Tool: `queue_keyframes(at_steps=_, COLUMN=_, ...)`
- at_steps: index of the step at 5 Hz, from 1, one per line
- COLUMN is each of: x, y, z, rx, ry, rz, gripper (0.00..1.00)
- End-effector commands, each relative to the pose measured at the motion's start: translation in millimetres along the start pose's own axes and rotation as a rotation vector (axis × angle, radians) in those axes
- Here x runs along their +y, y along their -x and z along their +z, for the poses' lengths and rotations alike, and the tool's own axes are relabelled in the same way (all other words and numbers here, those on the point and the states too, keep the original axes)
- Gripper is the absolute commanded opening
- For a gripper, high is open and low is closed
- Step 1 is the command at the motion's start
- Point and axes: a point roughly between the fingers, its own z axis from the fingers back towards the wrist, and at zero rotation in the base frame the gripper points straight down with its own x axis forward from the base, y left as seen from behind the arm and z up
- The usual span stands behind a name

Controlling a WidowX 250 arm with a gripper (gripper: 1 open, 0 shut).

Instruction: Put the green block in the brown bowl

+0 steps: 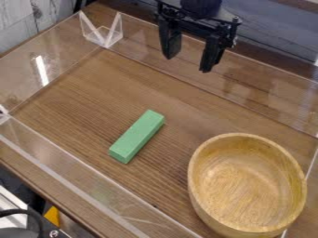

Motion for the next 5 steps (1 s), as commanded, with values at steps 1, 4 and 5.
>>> queue_keyframes(at_steps=1, x=4.0, y=8.1, z=-5.1, rx=0.004, ry=0.002, rz=-0.001, gripper=1.00)
queue_keyframes(at_steps=4, x=47.7, y=71.0, z=-52.9, rx=-0.032, ry=-0.022, rz=-0.038, gripper=1.00)
queue_keyframes(at_steps=5, x=45.7, y=73.3, z=-69.9, rx=-0.065, ry=-0.030, rz=-0.038, gripper=1.00)
